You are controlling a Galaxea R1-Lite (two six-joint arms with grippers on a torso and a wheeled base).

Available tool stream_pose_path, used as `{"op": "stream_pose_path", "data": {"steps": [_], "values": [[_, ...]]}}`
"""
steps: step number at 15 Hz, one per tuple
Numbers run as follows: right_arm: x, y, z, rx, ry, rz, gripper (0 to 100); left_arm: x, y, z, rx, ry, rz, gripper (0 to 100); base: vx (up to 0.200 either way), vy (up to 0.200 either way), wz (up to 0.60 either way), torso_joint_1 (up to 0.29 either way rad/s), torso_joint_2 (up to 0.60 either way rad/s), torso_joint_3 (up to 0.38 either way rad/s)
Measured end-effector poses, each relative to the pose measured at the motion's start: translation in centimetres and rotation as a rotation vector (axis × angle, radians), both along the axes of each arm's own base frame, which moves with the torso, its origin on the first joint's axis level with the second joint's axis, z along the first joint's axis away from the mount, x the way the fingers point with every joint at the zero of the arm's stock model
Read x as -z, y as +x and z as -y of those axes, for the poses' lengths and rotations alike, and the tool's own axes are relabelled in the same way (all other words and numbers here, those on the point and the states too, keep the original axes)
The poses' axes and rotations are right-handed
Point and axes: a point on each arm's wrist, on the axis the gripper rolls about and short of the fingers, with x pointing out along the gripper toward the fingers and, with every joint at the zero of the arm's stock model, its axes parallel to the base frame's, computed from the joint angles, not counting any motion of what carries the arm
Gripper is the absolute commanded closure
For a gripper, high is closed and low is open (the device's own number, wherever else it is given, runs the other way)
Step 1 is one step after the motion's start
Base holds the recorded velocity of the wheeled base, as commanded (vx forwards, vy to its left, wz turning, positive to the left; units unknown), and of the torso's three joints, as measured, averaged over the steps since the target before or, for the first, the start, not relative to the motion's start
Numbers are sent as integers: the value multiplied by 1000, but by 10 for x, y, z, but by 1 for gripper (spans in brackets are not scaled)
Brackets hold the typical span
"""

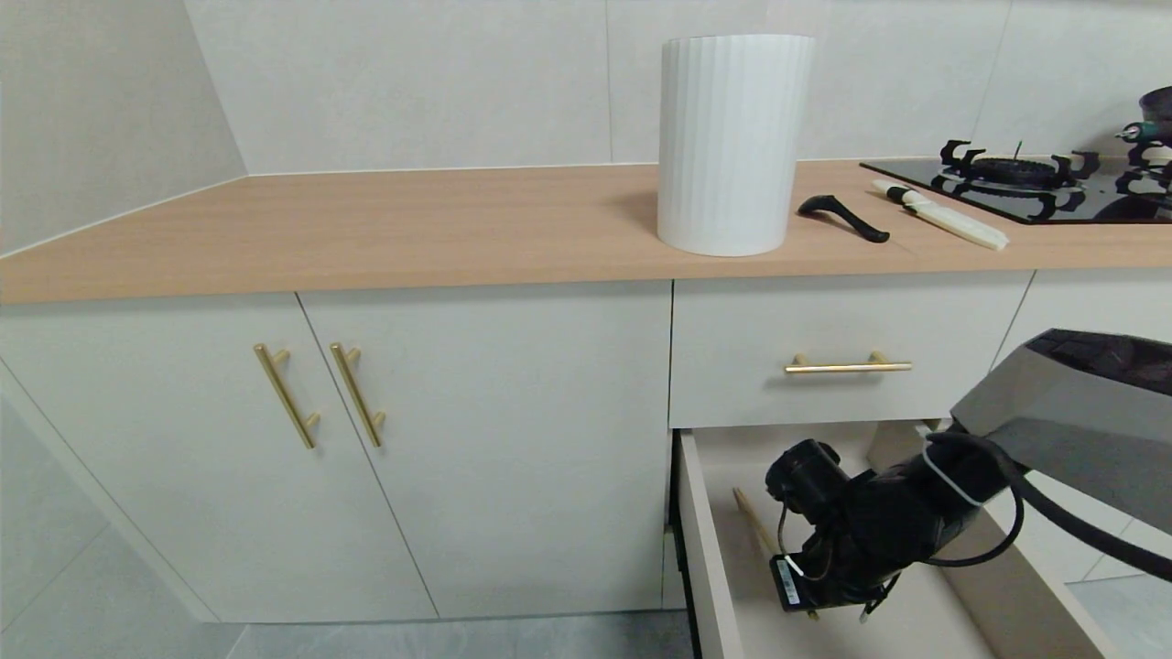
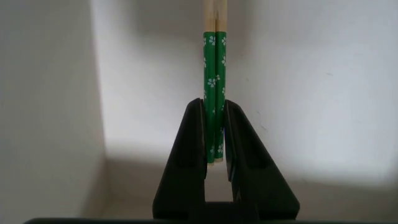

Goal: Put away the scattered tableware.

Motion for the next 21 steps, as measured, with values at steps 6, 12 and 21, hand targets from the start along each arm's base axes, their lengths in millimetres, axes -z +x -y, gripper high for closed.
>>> {"op": "stream_pose_path", "data": {"steps": [6, 12, 21], "values": [[12, 6, -1, 12, -9, -18, 100, 0, 0, 0, 0, 0, 0, 0, 0, 0, 0, 0, 0, 0], [13, 5, 0, 12, -12, -23, 0, 0, 0, 0, 0, 0, 0, 0, 0, 0, 0, 0, 0, 0], [-67, -18, 11, 1, 78, 144, 0, 0, 0, 0, 0, 0, 0, 0, 0, 0, 0, 0, 0, 0]]}}
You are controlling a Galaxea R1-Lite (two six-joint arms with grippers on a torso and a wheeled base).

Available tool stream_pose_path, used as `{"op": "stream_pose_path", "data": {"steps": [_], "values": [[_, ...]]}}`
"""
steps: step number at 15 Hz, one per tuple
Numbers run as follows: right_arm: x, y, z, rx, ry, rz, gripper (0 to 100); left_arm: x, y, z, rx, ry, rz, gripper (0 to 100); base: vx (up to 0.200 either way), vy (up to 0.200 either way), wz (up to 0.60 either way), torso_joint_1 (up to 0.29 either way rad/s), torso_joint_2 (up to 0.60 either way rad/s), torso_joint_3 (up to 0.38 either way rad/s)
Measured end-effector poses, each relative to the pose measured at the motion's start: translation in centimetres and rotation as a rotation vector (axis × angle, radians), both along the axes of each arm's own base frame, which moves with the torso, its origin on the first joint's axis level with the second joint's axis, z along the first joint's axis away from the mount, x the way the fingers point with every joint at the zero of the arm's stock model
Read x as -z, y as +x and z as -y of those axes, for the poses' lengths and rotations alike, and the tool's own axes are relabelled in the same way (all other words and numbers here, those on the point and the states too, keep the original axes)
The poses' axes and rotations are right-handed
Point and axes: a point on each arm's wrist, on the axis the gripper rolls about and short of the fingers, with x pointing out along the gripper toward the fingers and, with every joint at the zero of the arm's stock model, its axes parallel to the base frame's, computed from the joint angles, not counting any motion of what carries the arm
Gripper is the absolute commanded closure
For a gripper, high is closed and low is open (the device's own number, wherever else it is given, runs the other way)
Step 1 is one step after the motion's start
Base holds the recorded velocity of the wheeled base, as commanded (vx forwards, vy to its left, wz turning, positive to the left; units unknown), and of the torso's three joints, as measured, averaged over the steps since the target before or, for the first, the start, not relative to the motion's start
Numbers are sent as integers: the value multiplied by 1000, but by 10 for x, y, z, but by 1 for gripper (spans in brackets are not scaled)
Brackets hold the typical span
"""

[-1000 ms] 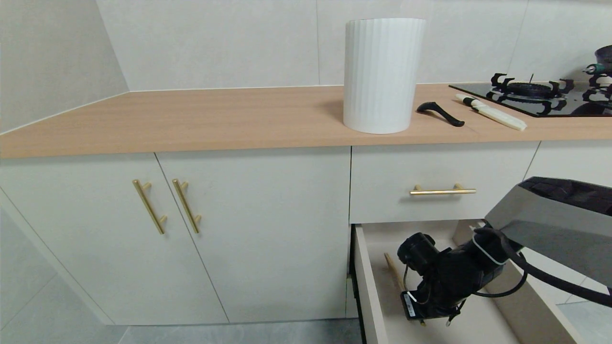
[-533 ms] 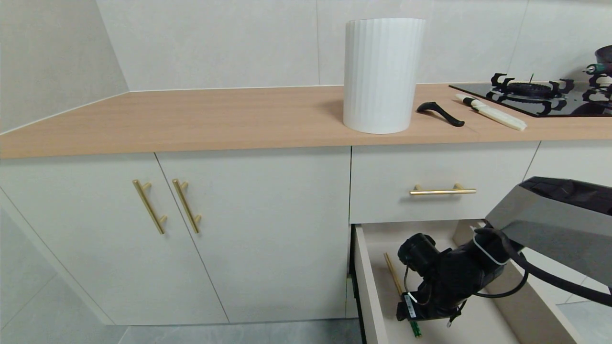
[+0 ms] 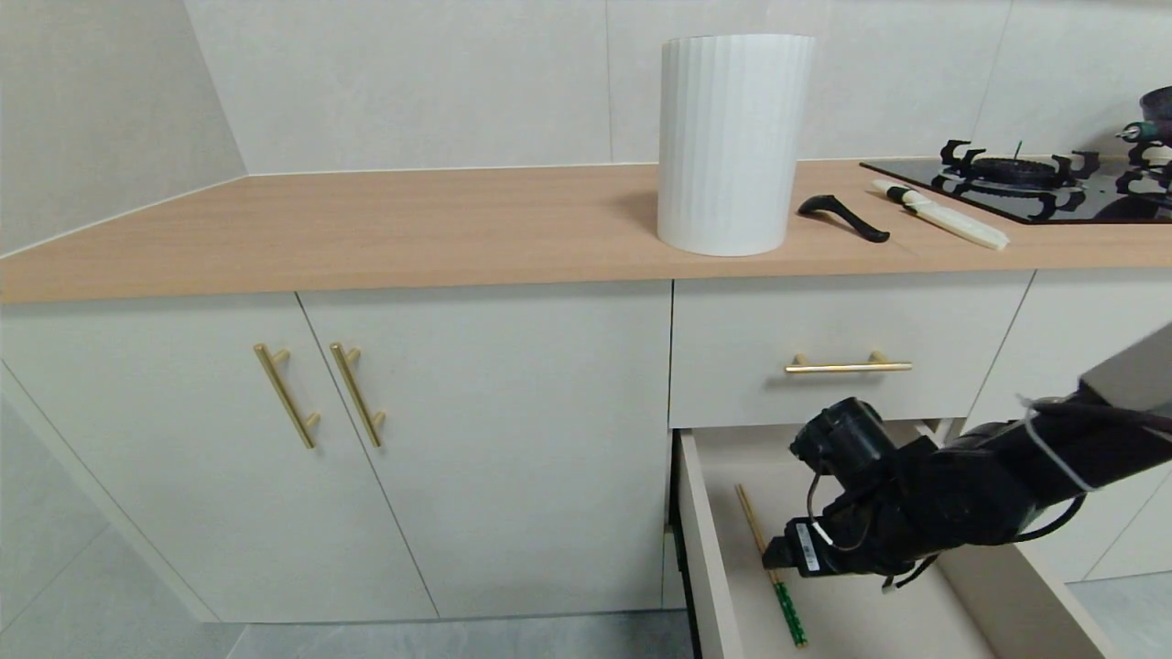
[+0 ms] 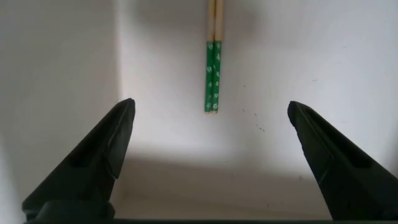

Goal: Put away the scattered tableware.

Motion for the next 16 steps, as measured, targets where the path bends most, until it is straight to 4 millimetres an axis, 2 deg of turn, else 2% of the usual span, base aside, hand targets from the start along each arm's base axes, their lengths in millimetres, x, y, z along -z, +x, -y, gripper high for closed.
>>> {"op": "stream_pose_path", "data": {"steps": [3, 6, 11, 16], "values": [[-50, -20, 11, -13, 30, 150, 0, 0, 0, 0, 0, 0, 0, 0, 0, 0, 0, 0, 0, 0], [-80, -37, 21, -32, 38, 254, 0, 0, 0, 0, 0, 0, 0, 0, 0, 0, 0, 0, 0, 0], [-99, -47, 28, -12, 44, 327, 0, 0, 0, 0, 0, 0, 0, 0, 0, 0, 0, 33, -172, -178], [-102, -50, 29, -22, 40, 341, 0, 0, 0, 0, 0, 0, 0, 0, 0, 0, 0, 176, -511, -297]]}}
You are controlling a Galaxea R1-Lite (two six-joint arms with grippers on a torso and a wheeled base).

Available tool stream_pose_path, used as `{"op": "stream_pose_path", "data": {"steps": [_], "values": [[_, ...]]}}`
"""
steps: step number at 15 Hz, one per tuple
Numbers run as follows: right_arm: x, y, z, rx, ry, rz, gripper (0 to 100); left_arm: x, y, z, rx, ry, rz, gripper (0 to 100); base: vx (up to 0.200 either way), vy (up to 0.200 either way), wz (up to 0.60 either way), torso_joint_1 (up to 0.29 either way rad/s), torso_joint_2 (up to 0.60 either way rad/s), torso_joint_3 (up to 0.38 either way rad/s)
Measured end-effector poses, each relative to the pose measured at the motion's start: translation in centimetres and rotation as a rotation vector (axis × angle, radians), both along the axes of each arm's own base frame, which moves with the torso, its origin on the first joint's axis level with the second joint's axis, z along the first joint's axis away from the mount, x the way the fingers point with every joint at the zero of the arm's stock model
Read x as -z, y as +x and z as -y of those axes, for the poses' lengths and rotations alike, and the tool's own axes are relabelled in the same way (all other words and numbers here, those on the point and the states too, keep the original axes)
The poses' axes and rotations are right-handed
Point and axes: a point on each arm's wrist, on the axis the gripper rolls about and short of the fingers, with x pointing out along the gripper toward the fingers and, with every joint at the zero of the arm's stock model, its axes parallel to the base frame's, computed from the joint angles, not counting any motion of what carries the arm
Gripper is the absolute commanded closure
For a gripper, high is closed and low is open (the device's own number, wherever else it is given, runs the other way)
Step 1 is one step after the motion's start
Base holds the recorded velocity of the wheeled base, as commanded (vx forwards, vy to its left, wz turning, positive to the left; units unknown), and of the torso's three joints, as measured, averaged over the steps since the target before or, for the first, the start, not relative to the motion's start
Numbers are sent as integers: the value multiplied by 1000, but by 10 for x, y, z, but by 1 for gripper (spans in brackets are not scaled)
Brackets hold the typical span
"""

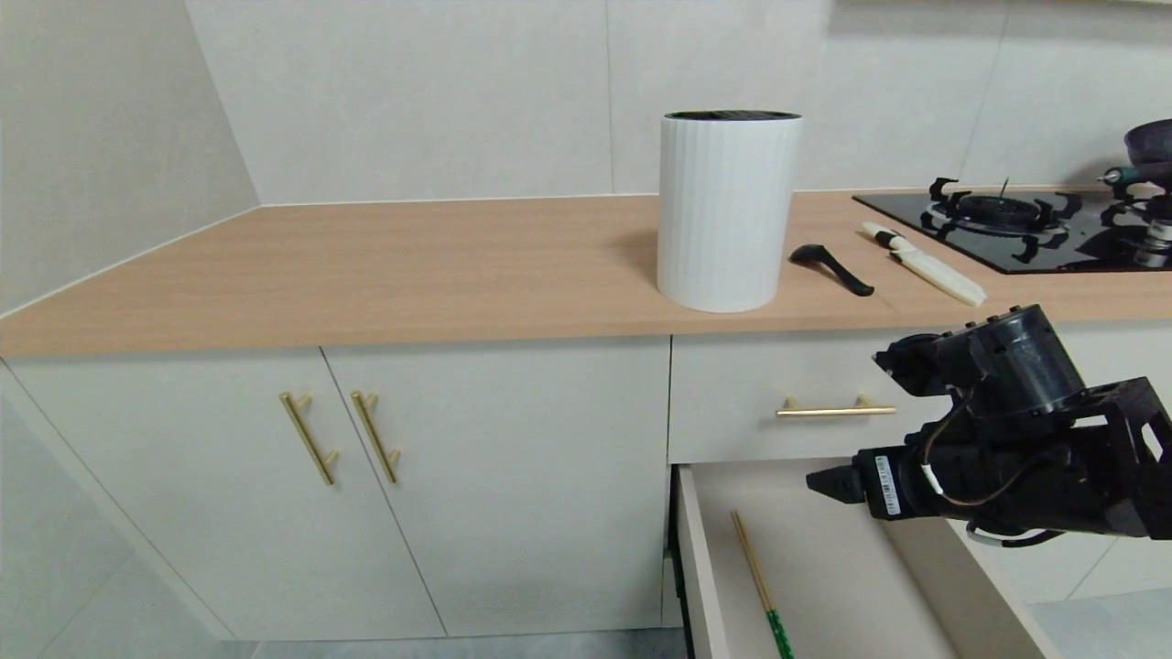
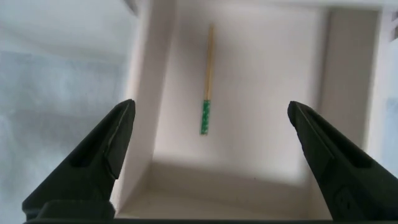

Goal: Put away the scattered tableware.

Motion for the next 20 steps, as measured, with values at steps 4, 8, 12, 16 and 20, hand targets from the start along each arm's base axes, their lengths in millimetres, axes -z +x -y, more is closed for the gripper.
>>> {"op": "stream_pose_path", "data": {"steps": [4, 8, 12, 16, 20], "values": [[1, 1, 0, 1, -1, -1, 0, 0, 0, 0, 0, 0, 0, 0, 0, 0, 0, 183, -471, -284], [2, 1, 0, 11, -11, -2, 0, 0, 0, 0, 1, 0, 0, 0, 0, 0, 0, 202, -479, -283], [6, 3, -1, 20, -25, -10, 0, 0, 0, 0, 0, 0, 0, 0, 0, 0, 0, 222, -494, -273], [7, 5, -1, 21, -30, -11, 0, 0, 0, 0, 0, 1, 0, 0, 0, 0, 0, 145, -323, -181], [-5, 35, 18, 15, -70, 161, 0, 0, 0, 0, 0, 0, 0, 0, 0, 0, 0, 7, -15, -12]]}}
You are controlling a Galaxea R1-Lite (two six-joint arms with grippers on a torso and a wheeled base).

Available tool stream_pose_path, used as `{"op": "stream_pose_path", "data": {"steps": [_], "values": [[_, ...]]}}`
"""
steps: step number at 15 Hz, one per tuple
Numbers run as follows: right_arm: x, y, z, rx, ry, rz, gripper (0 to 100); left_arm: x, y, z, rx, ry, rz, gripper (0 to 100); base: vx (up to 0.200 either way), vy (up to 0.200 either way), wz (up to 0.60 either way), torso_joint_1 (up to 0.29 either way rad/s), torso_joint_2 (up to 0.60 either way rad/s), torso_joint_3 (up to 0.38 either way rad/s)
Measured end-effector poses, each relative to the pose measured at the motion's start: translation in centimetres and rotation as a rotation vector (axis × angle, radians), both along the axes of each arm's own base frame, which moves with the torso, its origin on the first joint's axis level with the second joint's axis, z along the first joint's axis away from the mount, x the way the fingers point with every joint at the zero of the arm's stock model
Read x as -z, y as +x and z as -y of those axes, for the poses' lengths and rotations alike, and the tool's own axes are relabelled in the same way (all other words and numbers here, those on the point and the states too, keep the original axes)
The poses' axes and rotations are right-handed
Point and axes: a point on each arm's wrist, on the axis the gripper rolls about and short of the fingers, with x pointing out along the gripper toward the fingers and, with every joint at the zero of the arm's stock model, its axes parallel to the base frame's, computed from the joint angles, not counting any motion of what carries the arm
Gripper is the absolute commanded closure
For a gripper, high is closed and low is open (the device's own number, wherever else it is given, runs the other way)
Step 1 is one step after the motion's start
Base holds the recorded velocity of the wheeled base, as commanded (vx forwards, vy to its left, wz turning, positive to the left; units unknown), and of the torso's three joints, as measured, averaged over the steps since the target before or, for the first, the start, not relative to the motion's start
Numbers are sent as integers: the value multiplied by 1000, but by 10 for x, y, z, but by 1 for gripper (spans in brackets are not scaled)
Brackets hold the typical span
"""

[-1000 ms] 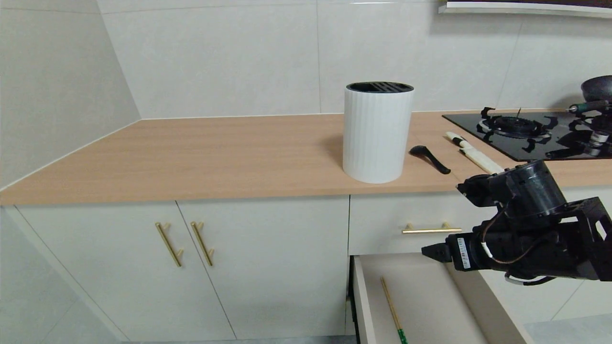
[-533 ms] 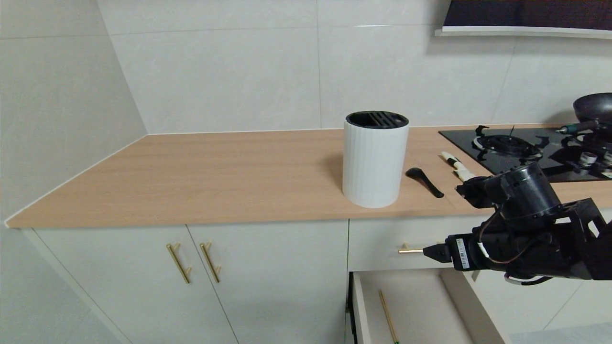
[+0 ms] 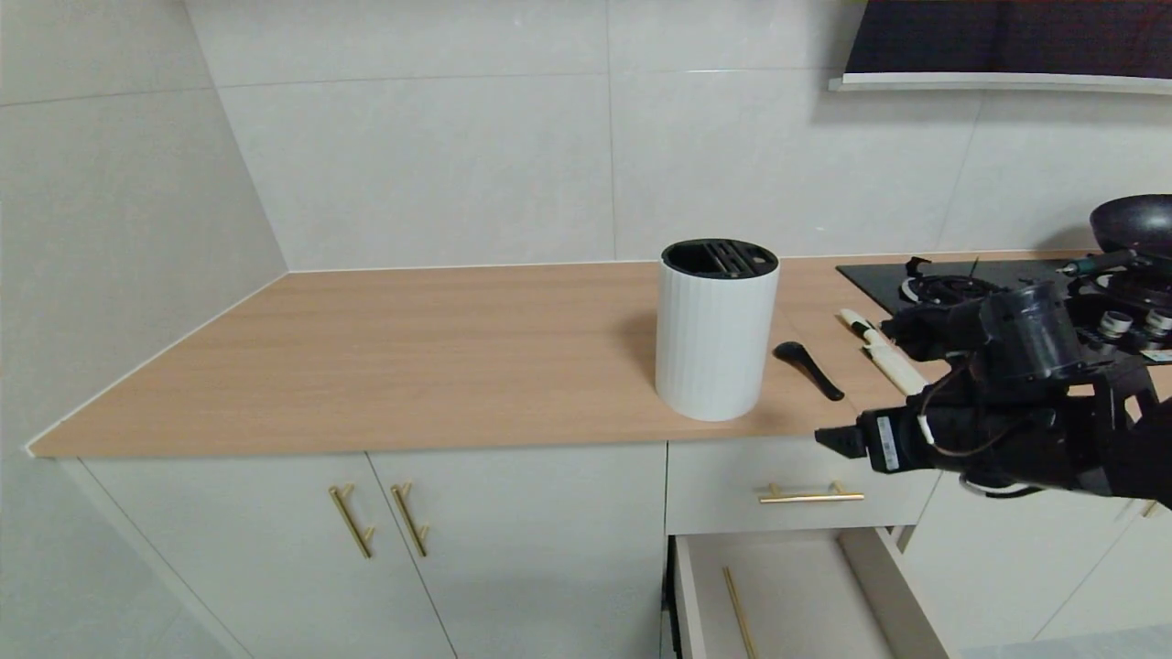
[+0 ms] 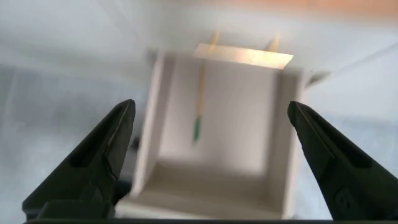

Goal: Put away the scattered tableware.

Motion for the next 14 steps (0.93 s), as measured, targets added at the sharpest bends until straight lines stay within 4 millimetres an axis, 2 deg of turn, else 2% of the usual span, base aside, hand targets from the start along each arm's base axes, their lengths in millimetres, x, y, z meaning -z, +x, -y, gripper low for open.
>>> {"op": "stream_pose_path", "data": {"steps": [2, 5, 10, 14], "values": [[-9, 29, 18, -29, 2, 107, 0, 0, 0, 0, 0, 0, 0, 0, 0, 0, 0, 0, 0, 0], [-7, 69, 34, -90, 5, 130, 0, 0, 0, 0, 0, 0, 0, 0, 0, 0, 0, 0, 0, 0], [29, 122, 32, -102, 2, 127, 0, 0, 0, 0, 0, 0, 0, 0, 0, 0, 0, 0, 0, 0], [57, 140, 30, -108, 6, 119, 0, 0, 0, 0, 0, 0, 0, 0, 0, 0, 0, 0, 0, 0]]}}
